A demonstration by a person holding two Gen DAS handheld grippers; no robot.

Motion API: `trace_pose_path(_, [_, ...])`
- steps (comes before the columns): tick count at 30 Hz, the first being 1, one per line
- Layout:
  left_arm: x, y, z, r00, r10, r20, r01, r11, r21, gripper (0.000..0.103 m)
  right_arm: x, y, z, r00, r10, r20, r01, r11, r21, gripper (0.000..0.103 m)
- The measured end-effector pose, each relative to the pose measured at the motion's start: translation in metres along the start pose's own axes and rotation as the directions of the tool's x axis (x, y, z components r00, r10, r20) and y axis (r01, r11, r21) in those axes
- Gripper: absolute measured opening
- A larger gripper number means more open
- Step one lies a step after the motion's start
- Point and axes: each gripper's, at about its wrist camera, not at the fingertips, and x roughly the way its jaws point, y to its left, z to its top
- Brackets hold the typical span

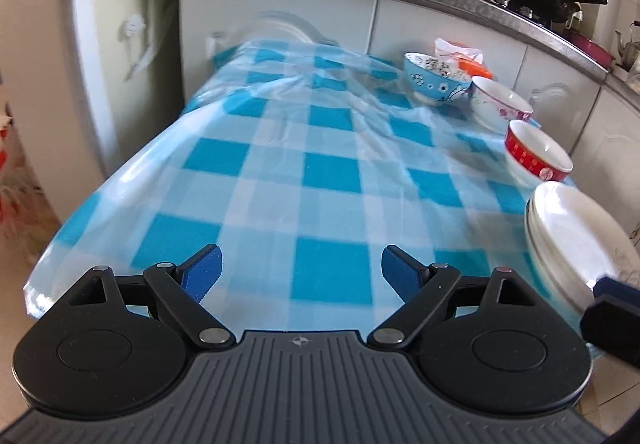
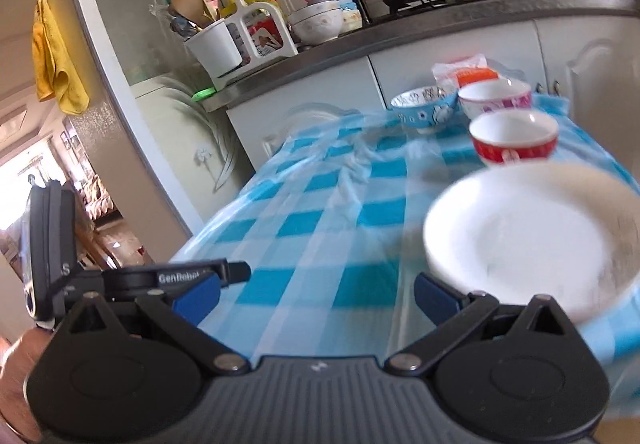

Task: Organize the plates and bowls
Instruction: 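Move the left gripper toward the bowls on the tablecloth, then close the left gripper on the pink-flower bowl rim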

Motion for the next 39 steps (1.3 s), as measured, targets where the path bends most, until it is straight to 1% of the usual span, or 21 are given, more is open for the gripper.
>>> trace_pose_path(3, [0.011, -0.005, 0.022, 0.998, -0.063, 0.015, 0.063, 0.998, -0.018, 0.103, 0.010, -0.017, 0.026, 0.999, 0.023, 0.023, -0.022, 1.000, -0.019, 0.102])
trace_pose_path(5, [0.019, -0.011, 0.039, 0.995, -0.098, 0.023, 0.098, 0.995, -0.021, 0.103, 0.018, -0.035, 0.043, 0.999, 0.030, 0.030, -0.030, 1.000, 0.003, 0.102])
trace_pose_path(8, [0.024, -0.020, 0.063, 0.990, -0.140, 0.024, 0.141, 0.989, -0.038, 0.103, 0.029, -0.062, 0.069, 1.000, 0.006, -0.001, -0.005, 0.993, 0.114, 0.102])
trace_pose_path(10, [0.023, -0.026, 0.078, 0.986, -0.164, 0.024, 0.166, 0.985, -0.056, 0.103, 0.029, -0.078, 0.083, 1.000, 0.015, -0.009, -0.013, 0.984, 0.178, 0.102])
trace_pose_path(12, [0.021, -0.033, 0.094, 0.983, -0.182, 0.014, 0.182, 0.981, -0.070, 0.103, 0.025, -0.090, 0.097, 1.000, 0.005, -0.006, -0.003, 0.978, 0.207, 0.102])
trace_pose_path(15, [0.019, -0.045, 0.116, 0.978, -0.206, -0.014, 0.204, 0.974, -0.097, 0.103, 0.019, -0.104, 0.120, 0.999, -0.048, -0.019, 0.051, 0.965, 0.256, 0.102])
trace_pose_path(16, [0.019, -0.048, 0.123, 0.975, -0.219, -0.029, 0.214, 0.970, -0.112, 0.103, 0.016, -0.111, 0.128, 0.999, -0.048, -0.017, 0.050, 0.959, 0.280, 0.102])
trace_pose_path(18, [0.020, -0.057, 0.138, 0.966, -0.255, -0.051, 0.245, 0.958, -0.149, 0.103, 0.011, -0.123, 0.143, 0.998, -0.057, -0.011, 0.057, 0.945, 0.321, 0.102])
trace_pose_path(20, [0.025, -0.068, 0.152, 0.953, -0.292, -0.085, 0.273, 0.945, -0.182, 0.103, 0.006, -0.136, 0.159, 0.996, -0.088, -0.006, 0.084, 0.933, 0.349, 0.102])
trace_pose_path(23, [0.037, -0.084, 0.167, 0.926, -0.358, -0.122, 0.322, 0.916, -0.241, 0.103, 0.001, -0.158, 0.179, 0.992, -0.125, 0.007, 0.112, 0.911, 0.397, 0.102])
trace_pose_path(25, [0.047, -0.098, 0.177, 0.913, -0.384, -0.140, 0.341, 0.904, -0.256, 0.103, 0.003, -0.175, 0.191, 0.991, -0.132, 0.006, 0.116, 0.893, 0.435, 0.102])
trace_pose_path(29, [0.070, -0.125, 0.190, 0.897, -0.413, -0.156, 0.361, 0.890, -0.280, 0.103, 0.015, -0.208, 0.211, 0.990, -0.136, 0.022, 0.106, 0.857, 0.504, 0.102])
trace_pose_path(33, [0.104, -0.148, 0.193, 0.894, -0.416, -0.165, 0.353, 0.882, -0.312, 0.103, 0.035, -0.239, 0.219, 0.992, -0.109, 0.057, 0.056, 0.812, 0.581, 0.102])
trace_pose_path(35, [0.124, -0.160, 0.193, 0.894, -0.413, -0.173, 0.343, 0.881, -0.326, 0.102, 0.047, -0.251, 0.220, 0.992, -0.103, 0.069, 0.041, 0.800, 0.599, 0.102])
trace_pose_path(37, [0.146, -0.169, 0.193, 0.892, -0.410, -0.190, 0.329, 0.878, -0.347, 0.098, 0.061, -0.263, 0.220, 0.992, -0.108, 0.059, 0.051, 0.796, 0.603, 0.102])
trace_pose_path(39, [0.168, -0.178, 0.191, 0.891, -0.405, -0.206, 0.312, 0.875, -0.369, 0.090, 0.076, -0.274, 0.218, 0.994, -0.102, 0.049, 0.051, 0.794, 0.606, 0.102])
